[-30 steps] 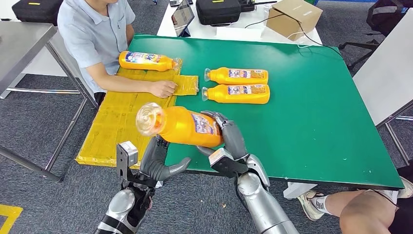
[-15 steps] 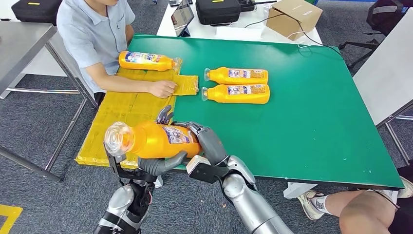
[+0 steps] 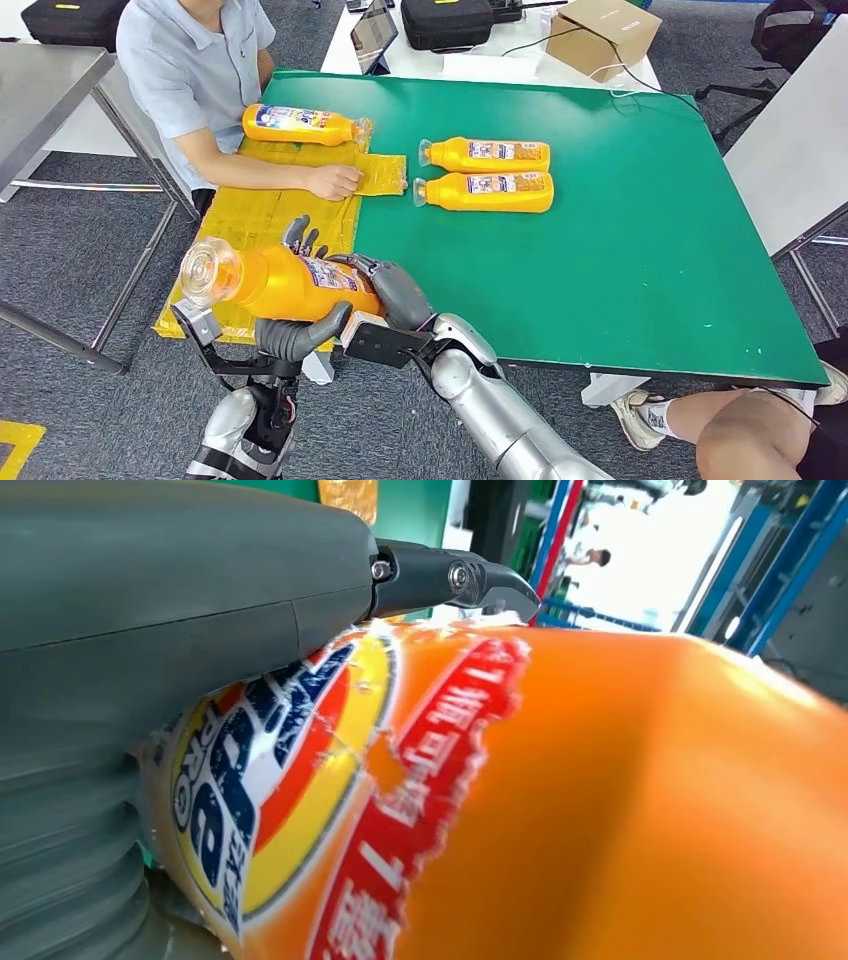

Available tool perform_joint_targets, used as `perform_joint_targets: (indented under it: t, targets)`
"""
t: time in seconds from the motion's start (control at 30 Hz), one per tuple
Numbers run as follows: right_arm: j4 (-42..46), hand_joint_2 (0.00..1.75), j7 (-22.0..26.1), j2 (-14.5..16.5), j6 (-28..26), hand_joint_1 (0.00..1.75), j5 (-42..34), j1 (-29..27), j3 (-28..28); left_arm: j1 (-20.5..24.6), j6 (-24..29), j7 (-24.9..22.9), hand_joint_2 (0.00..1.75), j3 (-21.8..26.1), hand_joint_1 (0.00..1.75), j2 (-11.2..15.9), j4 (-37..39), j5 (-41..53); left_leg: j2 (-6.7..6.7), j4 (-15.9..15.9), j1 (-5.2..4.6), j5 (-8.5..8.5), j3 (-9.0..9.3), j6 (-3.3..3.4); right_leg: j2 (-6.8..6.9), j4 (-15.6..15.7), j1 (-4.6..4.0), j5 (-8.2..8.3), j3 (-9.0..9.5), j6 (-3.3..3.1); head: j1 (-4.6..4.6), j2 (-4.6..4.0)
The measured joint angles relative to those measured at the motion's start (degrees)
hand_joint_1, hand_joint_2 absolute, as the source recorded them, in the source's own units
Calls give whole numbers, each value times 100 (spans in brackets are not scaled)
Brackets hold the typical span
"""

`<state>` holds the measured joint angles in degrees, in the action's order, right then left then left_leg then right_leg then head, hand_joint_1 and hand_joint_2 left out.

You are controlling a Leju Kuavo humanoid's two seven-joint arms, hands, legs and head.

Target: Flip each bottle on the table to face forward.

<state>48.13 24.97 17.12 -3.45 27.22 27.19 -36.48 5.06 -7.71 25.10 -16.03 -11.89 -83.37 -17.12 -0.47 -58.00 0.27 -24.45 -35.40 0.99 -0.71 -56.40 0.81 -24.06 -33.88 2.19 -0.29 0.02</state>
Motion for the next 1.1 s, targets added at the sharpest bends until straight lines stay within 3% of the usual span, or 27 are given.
perform_joint_targets:
  t: [0.07,0.13,0.17,0.2,0.47,0.67,0.97,1.1]
  targets:
    - [-82,175,-49,19,-3,89,90,55,-64,-17,41,-22,175,34,169,1,-33,70,-2,0,0,0,0,0,0,1,0,0,-1,0,0,0]
    - [-138,87,0,28,-5,5,119,82,-113,-6,47,-118,175,50,175,2,-34,61,-3,0,0,0,0,0,1,1,0,0,-1,0,0,0]
    - [-155,44,49,29,-5,0,117,79,-134,14,46,-164,175,55,175,1,-20,27,-2,0,0,0,0,0,0,1,0,0,-1,0,0,0]
    - [-163,0,96,30,-5,0,110,67,-154,46,45,-192,175,61,175,1,2,-16,-1,0,0,0,0,0,0,0,0,0,-1,0,1,0]
    - [-176,0,199,22,-285,0,19,-53,-219,649,475,-650,175,252,175,55,489,-281,-4,0,1,2,-1,-2,1,-1,-1,1,0,0,1,0]
    - [-274,0,11,-52,-949,0,245,-56,-209,1692,1346,-879,175,362,175,326,1709,995,-8,0,1,13,-1,-7,4,-5,-1,4,5,-1,9,0]
    - [-278,0,21,-66,-998,0,308,-64,-217,1820,1456,-904,175,392,175,365,1877,1178,-4,0,1,13,-1,-7,3,-6,-1,6,4,0,9,0]
    - [-297,0,15,-62,-1178,0,545,-164,-269,2486,1735,-1117,175,518,175,615,2809,2106,9,-1,1,15,-1,-10,-7,-9,-4,17,-7,-11,1,0]
